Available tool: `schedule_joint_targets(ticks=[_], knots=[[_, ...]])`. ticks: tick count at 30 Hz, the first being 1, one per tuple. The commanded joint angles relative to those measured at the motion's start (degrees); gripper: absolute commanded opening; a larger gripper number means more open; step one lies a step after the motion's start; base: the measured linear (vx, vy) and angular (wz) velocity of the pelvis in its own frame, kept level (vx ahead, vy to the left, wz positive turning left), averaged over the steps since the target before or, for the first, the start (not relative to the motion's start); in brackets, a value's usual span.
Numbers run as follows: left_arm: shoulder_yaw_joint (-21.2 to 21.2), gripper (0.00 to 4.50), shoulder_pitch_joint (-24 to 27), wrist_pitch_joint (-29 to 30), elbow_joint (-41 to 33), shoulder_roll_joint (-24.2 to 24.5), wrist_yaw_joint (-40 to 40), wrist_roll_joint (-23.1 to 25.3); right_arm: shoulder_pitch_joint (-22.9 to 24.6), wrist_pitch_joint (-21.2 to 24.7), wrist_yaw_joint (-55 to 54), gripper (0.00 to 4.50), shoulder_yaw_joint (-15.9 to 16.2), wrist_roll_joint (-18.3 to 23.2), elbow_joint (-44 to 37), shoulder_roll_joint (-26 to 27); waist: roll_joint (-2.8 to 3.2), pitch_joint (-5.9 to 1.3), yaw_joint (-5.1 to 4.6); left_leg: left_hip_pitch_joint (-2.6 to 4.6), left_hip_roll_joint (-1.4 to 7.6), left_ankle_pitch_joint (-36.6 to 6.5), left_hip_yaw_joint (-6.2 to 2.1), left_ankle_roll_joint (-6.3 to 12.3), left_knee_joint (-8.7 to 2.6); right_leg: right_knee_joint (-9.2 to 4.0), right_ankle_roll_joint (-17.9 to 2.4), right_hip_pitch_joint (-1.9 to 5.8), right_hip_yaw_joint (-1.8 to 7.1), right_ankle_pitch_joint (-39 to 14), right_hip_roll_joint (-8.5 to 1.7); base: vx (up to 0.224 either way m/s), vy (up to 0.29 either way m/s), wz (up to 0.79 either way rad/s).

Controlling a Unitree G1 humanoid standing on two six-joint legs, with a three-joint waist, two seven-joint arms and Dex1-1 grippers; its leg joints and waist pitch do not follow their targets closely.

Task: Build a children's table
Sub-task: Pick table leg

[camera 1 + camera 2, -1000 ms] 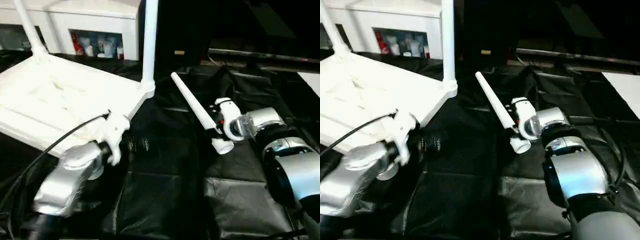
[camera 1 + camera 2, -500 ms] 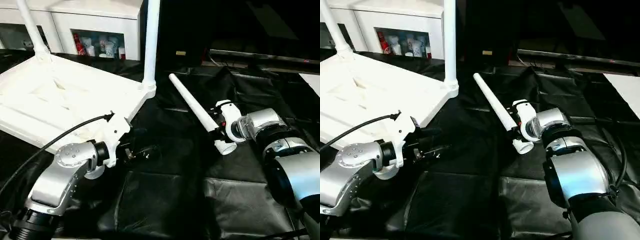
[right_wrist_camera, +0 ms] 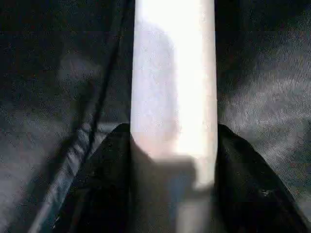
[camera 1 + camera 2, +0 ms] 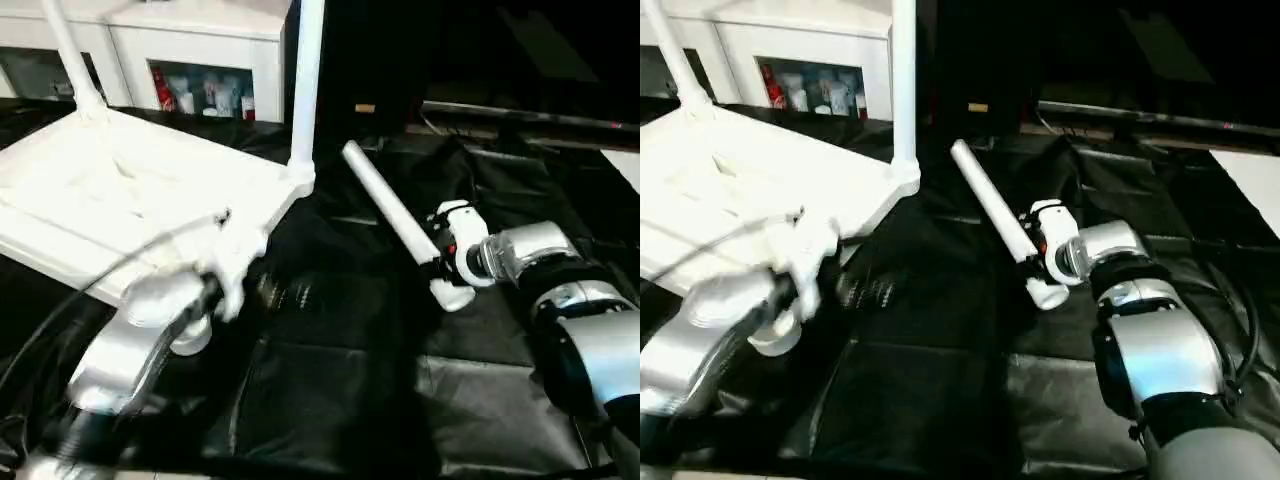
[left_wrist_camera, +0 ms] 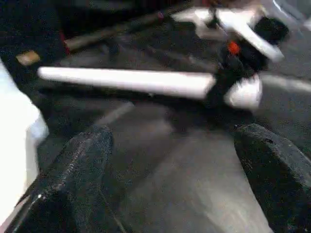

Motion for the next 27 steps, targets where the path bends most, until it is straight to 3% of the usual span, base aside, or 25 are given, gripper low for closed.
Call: schedule_joint_targets(ticks=[1,3,4,5,6,8,9,12,13,14,15,16,17,18,21,22,24,27], knots=[[0.82,4.5,-1.72,-1.01,2.19,-1.19,2.72,1.11,1.37,-2.6,-2.73,1.97,-2.88,1.98,-1.59,-0.56,0.91,-3.76,0.25,0.48,2.4,-9.69,-0.62,-2.15,-4.59,-4.47,-13.55,3.17,3.2,-7.67,-4.75,0.0,0.0,0.0],[1.63,4.5,-3.76,-2.39,4.67,-3.01,6.93,2.72,3.12,-8.14,-6.48,1.97,-7.57,5.3,-3.89,-0.39,0.52,-3.88,0.26,0.35,2.38,-8.53,-0.64,-1.89,-4.54,-4.38,-13.22,3.31,3.19,-6.97,-4.85,0.0,0.0,0.0],[1.63,4.5,-3.76,-2.39,4.67,-3.01,6.93,2.72,3.12,-8.14,-6.48,1.97,-7.57,5.3,-3.89,-0.39,0.5,-4.11,0.51,0.41,2.3,-6.81,-0.57,-1.3,-4.36,-4.2,-12.95,3.38,3.18,-5.58,-4.94,0.0,0.0,0.0],[2.67,4.5,-5.15,-2.56,5.86,-4.52,9.19,2.65,5.04,-13.64,-6.46,1.97,-11.83,8.95,-6.6,0.11,0.4,-4.14,0.39,0.14,2.28,-6.09,-0.65,-0.99,-4.44,-4.08,-13.09,3.55,3.11,-4.89,-4.9,0.0,0.0,0.0],[3.29,4.5,-5.72,-2.45,6.25,-5.39,10.31,2.34,6.37,-16.83,-5.37,1.97,-13.86,10.87,-8.44,0.46,0.3,-4.14,0.66,0.37,2.32,-6.13,-0.37,-0.31,-4.29,-4.32,-12.98,3.36,3.2,-4.24,-4.96,0.0,0.0,0.0],[4.36,4.5,-6.52,-2.18,6.95,-6.73,11.33,1.3,7.72,-18.1,-5.5,1.97,-16.79,13.25,-10.57,0.95,0.23,-4.38,0.87,0.25,2.4,-4.68,-0.5,0.7,-4.31,-3.86,-13.54,3.59,3.05,-1.7,-4.89,0.0,0.0,0.0],[4.5,4.5,-6.85,-1.92,7.17,-7.6,11.76,0.91,9.49,-17.1,-4.01,1.97,-19.71,16.17,-13.35,1.67,0.13,-4.4,0.79,0.12,2.26,-4.12,-0.45,1.15,-4.32,-3.82,-13.79,3.66,3.0,-1.03,-4.73,0.0,0.0,0.0],[4.79,4.5,-7.7,-1.59,7.17,-9.19,11.99,-0.42,13.76,-16.39,-0.12,1.97,-23.82,21.41,-20.68,3.46,0.33,-4.28,1.23,0.34,2.37,-3.78,-0.37,2.7,-4.29,-3.96,-14.18,3.43,3.0,-0.28,-4.68,0.0,0.0,0.0],[4.89,4.5,-7.79,-1.47,7.11,-9.38,11.9,-0.75,14.41,-16.33,0.56,1.97,-24.1,22.0,-21.89,3.75,0.69,-4.22,1.57,0.42,2.4,-4.06,-0.33,2.92,-4.3,-4.18,-13.81,3.45,3.05,-0.54,-4.73,0.0,0.0,0.0],[5.23,4.5,-8.24,-1.28,7.21,-10.06,11.76,-1.78,16.78,-16.43,2.66,1.96,-24.52,24.19,-26.24,4.76,0.47,-4.23,1.73,0.45,2.46,-4.04,-0.42,2.85,-4.45,-4.11,-13.67,3.46,2.99,-0.66,-4.68,0.0,0.0,0.0],[6.26,4.5,-9.67,-0.87,7.91,-11.55,11.56,-4.05,21.23,-16.61,7.63,1.96,-24.55,28.1,-35.01,6.49,0.74,-4.11,1.89,0.45,2.44,-4.81,-0.38,2.93,-4.48,-4.41,-13.27,3.45,3.04,-1.16,-4.72,0.0,0.0,0.0],[6.26,4.5,-9.67,-0.87,7.91,-11.55,11.56,-4.05,21.23,-16.61,7.63,1.96,-24.55,28.1,-35.01,6.49,0.74,-4.11,1.89,0.45,2.44,-4.81,-0.38,2.93,-4.48,-4.41,-13.27,3.45,3.04,-1.16,-4.72,0.0,0.0,0.0],[7.39,4.5,-11.48,-0.46,8.87,-13.04,11.46,-5.82,24.8,-15.35,11.45,1.96,-24.4,32.35,-42.12,7.66,0.63,-4.12,1.96,0.51,2.53,-5.78,-0.52,2.86,-4.66,-4.51,-12.8,3.48,2.99,-2.23,-4.73,0.0,0.0,0.0],[7.39,4.5,-11.48,-0.46,8.87,-13.04,11.46,-5.82,24.8,-15.35,11.45,1.96,-24.4,32.35,-42.12,7.66,0.88,-4.1,2.27,0.8,2.6,-6.59,-0.56,2.72,-4.7,-4.8,-12.45,3.34,2.97,-3.83,-4.78,0.0,0.0,0.0],[8.15,4.5,-14.63,2.14,9.51,-14.94,9.37,-9.31,29.38,-8.99,16.77,1.96,-23.27,39.39,-51.53,8.0,0.76,-3.66,2.36,0.59,2.41,-7.61,-0.61,2.16,-4.92,-5.32,-11.6,3.35,3.02,-8.19,-4.75,0.0,0.0,0.0],[8.1,4.5,-15.32,2.86,9.57,-15.25,8.71,-10.11,30.28,-7.5,17.88,1.96,-22.93,40.68,-53.48,7.94,0.76,-3.66,2.36,0.59,2.41,-7.61,-0.61,2.16,-4.92,-5.32,-11.6,3.35,3.02,-8.19,-4.75,0.0,0.0,0.0],[9.19,4.5,-17.65,7.92,10.4,-17.12,7.87,-14.43,32.18,-6.33,19.83,1.96,-22.0,42.41,-57.46,8.12,0.55,-3.59,2.65,0.54,2.33,-8.24,-0.62,1.33,-4.88,-5.69,-10.01,3.28,2.95,-13.04,-5.04,0.0,0.0,0.0],[10.06,4.5,-19.21,12.01,10.95,-18.46,7.0,-18.57,34.0,-4.9,20.65,1.96,-21.49,44.22,-61.09,8.59,0.48,-3.57,2.82,0.37,2.17,-7.5,-0.64,1.27,-4.83,-6.01,-9.14,3.12,2.95,-14.69,-5.0,0.0,0.0,0.0]])
